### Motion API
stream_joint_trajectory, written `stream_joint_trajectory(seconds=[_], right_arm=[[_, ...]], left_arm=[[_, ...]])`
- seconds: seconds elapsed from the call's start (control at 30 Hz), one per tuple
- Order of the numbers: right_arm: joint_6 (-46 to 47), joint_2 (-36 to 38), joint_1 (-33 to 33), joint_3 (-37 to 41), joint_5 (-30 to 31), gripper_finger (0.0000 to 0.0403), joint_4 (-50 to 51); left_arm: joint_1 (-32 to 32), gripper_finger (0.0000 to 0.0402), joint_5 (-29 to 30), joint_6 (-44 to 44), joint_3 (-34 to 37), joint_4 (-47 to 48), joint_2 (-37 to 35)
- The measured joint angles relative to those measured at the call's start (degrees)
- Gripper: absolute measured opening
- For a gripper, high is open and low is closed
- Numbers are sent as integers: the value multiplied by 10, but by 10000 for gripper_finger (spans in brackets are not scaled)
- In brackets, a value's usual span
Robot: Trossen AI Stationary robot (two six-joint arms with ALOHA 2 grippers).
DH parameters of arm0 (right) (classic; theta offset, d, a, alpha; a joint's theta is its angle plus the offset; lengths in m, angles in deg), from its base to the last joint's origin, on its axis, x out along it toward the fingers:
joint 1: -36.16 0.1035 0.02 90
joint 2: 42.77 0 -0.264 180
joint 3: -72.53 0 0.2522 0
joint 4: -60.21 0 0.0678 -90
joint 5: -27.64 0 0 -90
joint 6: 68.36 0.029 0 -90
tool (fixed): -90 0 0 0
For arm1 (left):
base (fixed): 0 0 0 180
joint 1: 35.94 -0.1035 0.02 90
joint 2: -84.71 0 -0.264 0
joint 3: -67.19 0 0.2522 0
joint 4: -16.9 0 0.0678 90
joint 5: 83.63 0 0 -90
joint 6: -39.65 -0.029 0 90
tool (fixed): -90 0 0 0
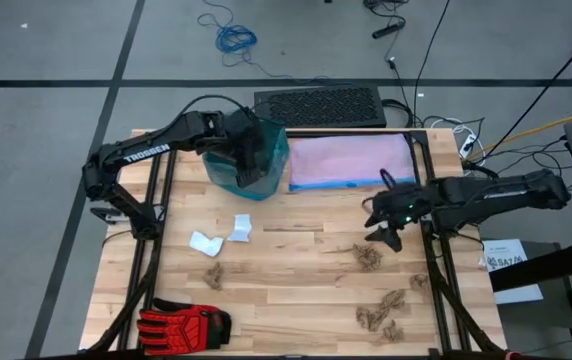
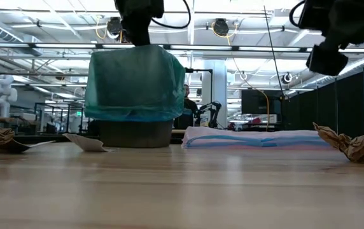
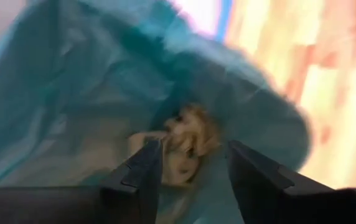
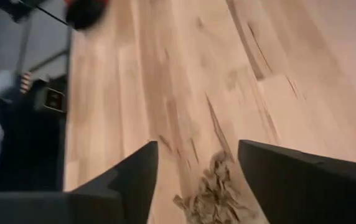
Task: Place trash/remove bag and relplace
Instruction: Put the brown napkin into the trash bin
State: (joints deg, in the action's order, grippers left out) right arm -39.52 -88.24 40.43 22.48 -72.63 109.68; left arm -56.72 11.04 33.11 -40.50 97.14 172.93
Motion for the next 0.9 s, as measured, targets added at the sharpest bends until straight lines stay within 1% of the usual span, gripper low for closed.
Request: stream_joint_trajectory(seconds=[0.07, 0.13, 0.37, 0.5, 0.67, 0.7, 0.77, 0.83, 0.9], right_arm=[[10, -26, 19, 0, 3, 241, 0], [27, -55, 40, 0, 14, 248, 0], [93, -167, 113, 0, 64, 251, -13], [113, -232, 130, 1, 94, 251, -46], [129, -310, 130, 1, 121, 249, -88], [130, -324, 130, 1, 120, 244, -94], [130, -343, 131, 1, 119, 218, -106], [130, -354, 132, 1, 118, 173, -118], [124, -356, 132, 1, 117, 109, -124]], left_arm=[[4, 175, 31, -1, -11, 11, -2], [5, 175, 43, -2, -19, 22, -6], [4, 176, 44, 0, -23, 55, -10], [4, 176, 44, -2, -23, 66, -10], [4, 176, 44, -2, -23, 67, -10], [4, 176, 44, -2, -23, 69, -10], [4, 176, 44, -2, -23, 77, -10], [4, 176, 44, -3, -23, 85, -10], [4, 175, 46, -3, -23, 86, -10]])
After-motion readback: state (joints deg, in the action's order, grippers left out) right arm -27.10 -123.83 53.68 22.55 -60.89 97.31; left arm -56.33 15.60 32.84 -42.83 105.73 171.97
